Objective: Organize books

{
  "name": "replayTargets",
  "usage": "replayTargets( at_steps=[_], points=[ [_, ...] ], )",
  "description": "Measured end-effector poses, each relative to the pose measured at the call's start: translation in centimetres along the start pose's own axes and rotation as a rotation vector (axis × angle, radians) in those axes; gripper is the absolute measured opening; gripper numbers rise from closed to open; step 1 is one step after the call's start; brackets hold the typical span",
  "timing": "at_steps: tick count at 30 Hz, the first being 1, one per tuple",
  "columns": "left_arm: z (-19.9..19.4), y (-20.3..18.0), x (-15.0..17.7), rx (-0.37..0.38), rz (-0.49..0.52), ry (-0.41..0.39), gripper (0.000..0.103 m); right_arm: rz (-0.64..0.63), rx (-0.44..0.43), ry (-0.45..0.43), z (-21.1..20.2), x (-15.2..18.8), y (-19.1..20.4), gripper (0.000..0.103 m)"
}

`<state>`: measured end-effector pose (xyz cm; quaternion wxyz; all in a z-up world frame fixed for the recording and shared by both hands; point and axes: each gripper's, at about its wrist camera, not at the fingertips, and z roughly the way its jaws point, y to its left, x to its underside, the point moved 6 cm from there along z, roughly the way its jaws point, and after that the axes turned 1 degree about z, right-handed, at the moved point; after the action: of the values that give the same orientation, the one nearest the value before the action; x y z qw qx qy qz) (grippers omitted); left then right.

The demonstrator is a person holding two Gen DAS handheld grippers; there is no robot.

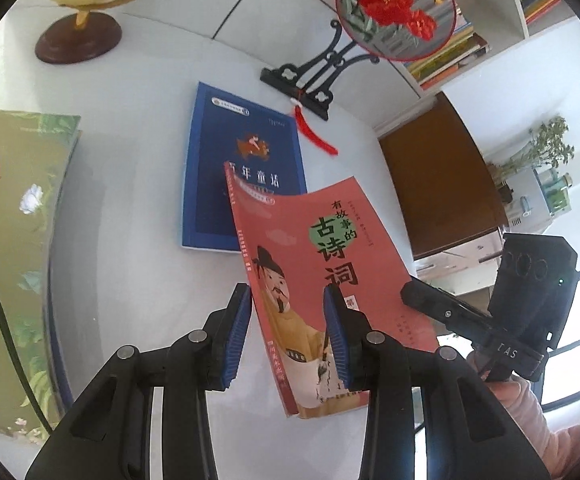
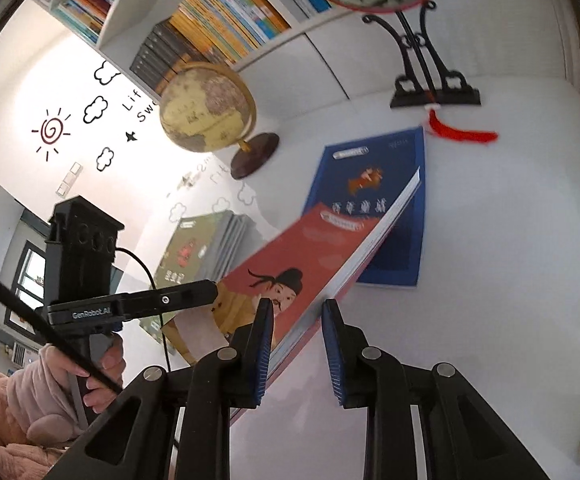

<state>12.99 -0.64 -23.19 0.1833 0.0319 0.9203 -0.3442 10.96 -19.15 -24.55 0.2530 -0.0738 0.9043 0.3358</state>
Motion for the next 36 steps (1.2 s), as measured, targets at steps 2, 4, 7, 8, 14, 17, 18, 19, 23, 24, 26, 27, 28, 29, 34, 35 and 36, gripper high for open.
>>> replayTargets(
  at_steps=[2,4,7,8,14,17,18,19,23,24,26,27,28,29,34,35,36],
  points=[
    [-0.5,-0.1,-0.1,0.003,0.007,-0.012,0.033,-0.019,0.006,-0.002,0.1,-0.2,0.8,0.026],
    [-1.1,-0.2,-0.3,0.006,0.010,-0.021,0.033,-0.030,0.009,0.002,0.3,-0.2,1.5,0.026],
    [-2.2,-0.4,-0.7,0.007,0.032,-0.041,0.033,-0.034,0.013,0.004,0.6,0.0,2.2,0.026],
    [-2.6,-0.5,-0.8,0.010,0.034,-0.048,0.033,-0.035,0.012,0.003,0.7,0.0,2.5,0.026],
    [-5.7,0.3,-2.0,0.018,0.042,-0.113,0.033,-0.058,-0.006,-0.014,1.0,-0.5,4.7,0.026],
    [-7.8,1.3,-2.6,0.000,0.049,-0.152,0.033,-0.081,-0.020,-0.024,1.4,-1.1,6.4,0.026],
    [-8.5,1.8,-2.8,-0.010,0.051,-0.163,0.033,-0.090,-0.025,-0.027,1.7,-1.4,7.1,0.026],
    [-9.4,2.4,-3.0,0.001,0.046,-0.168,0.033,-0.100,-0.035,-0.028,2.1,-1.6,7.9,0.026],
    [-11.7,4.3,-3.2,-0.037,0.055,-0.196,0.033,-0.156,-0.093,-0.026,4.3,-2.6,11.9,0.026],
    [-11.8,4.9,-3.1,-0.028,0.041,-0.185,0.033,-0.173,-0.103,-0.025,4.8,-2.7,13.0,0.026],
    [-12.2,5.8,-2.8,-0.020,0.035,-0.172,0.033,-0.197,-0.133,-0.024,6.3,-3.0,15.1,0.025],
    [-12.4,6.0,-2.6,-0.013,0.046,-0.173,0.033,-0.201,-0.135,-0.019,6.9,-3.0,15.7,0.025],
    [-12.6,6.2,-2.4,-0.019,0.061,-0.175,0.033,-0.191,-0.139,-0.008,7.5,-2.8,16.0,0.024],
    [-12.7,6.5,-2.2,-0.031,0.071,-0.175,0.033,-0.174,-0.151,0.002,8.0,-2.5,16.0,0.023],
    [-12.1,10.3,-1.9,-0.175,0.047,-0.142,0.035,-0.114,-0.066,0.067,10.6,0.1,14.3,0.023],
    [-11.7,11.1,-1.9,-0.202,0.044,-0.121,0.037,-0.085,-0.043,0.068,10.9,0.3,13.5,0.023],
    [-11.1,11.8,-1.9,-0.226,0.044,-0.087,0.038,-0.042,-0.031,0.067,11.1,0.6,12.5,0.024]
  ],
)
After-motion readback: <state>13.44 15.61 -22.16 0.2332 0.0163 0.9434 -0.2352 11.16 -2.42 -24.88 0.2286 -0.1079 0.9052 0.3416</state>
